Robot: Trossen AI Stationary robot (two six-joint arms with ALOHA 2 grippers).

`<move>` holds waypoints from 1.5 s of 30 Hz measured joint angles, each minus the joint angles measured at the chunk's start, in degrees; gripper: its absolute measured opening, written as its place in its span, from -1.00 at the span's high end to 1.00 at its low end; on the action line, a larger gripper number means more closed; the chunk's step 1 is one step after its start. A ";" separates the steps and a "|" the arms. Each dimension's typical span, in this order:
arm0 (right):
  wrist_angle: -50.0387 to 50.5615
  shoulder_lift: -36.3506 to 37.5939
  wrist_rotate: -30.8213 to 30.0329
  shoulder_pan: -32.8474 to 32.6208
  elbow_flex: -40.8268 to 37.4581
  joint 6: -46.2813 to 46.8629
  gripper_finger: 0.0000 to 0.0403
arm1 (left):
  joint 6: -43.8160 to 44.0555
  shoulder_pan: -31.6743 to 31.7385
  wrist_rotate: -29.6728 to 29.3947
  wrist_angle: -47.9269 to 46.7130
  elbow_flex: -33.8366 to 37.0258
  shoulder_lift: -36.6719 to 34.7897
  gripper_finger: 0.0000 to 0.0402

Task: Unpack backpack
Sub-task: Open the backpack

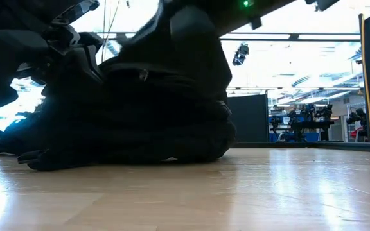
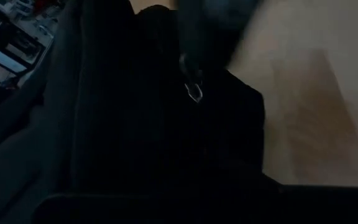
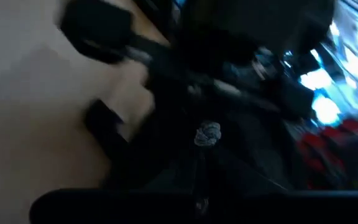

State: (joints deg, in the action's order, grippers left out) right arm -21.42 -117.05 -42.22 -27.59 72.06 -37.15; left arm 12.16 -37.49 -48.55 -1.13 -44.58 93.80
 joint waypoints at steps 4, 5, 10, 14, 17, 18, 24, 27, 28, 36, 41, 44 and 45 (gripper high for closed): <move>5.87 1.19 -8.80 -2.31 -0.04 2.27 1.00 | 0.02 -0.14 0.18 -0.05 0.00 0.00 1.00; 7.53 1.51 -11.05 -2.91 -0.05 3.03 1.00 | 0.02 -0.14 0.24 -0.07 0.00 0.00 1.00; 16.81 2.70 -19.41 -4.75 -0.01 8.18 1.00 | 0.02 -0.62 0.76 -0.07 0.00 0.00 1.00; 25.54 4.46 -21.67 -5.31 -0.01 16.41 1.00 | -0.51 -1.58 1.30 -0.27 0.00 0.00 1.00; 34.40 5.69 -21.68 -5.30 -0.01 25.16 1.00 | -1.38 -2.29 1.96 -0.28 0.00 0.00 1.00; 37.64 5.98 -21.70 -5.30 -0.01 28.17 1.00 | -1.40 -2.46 2.03 -0.24 0.00 0.00 1.00; 49.09 6.72 -19.05 -4.49 -0.01 42.48 1.00 | -1.42 -3.06 2.18 -0.11 0.00 0.00 1.00; 46.86 6.72 -12.57 -3.76 -0.01 45.51 1.00 | -1.42 -3.04 2.16 0.17 0.00 0.00 1.00; 45.55 6.72 -9.06 -3.48 -0.01 45.53 1.00 | -1.42 -3.01 2.16 0.25 0.00 0.00 1.00; 38.75 6.72 13.48 -2.00 -0.03 49.81 0.92 | -1.30 -1.61 1.51 1.53 0.00 0.00 1.00; 38.52 6.72 14.63 -0.93 -0.03 52.49 0.70 | -1.38 -0.82 1.48 2.14 0.00 0.00 1.00; 37.27 6.72 14.65 0.01 -0.05 54.08 0.54 | -1.38 -0.64 1.44 2.16 0.00 0.00 1.00; 36.74 6.72 14.75 0.50 -0.05 54.59 0.49 | -1.38 -0.64 1.42 2.16 0.00 0.00 1.00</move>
State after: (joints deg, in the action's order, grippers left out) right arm 15.32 -110.32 -27.47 -27.09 72.01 17.44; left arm 10.79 -38.13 -47.13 1.04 -44.58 93.80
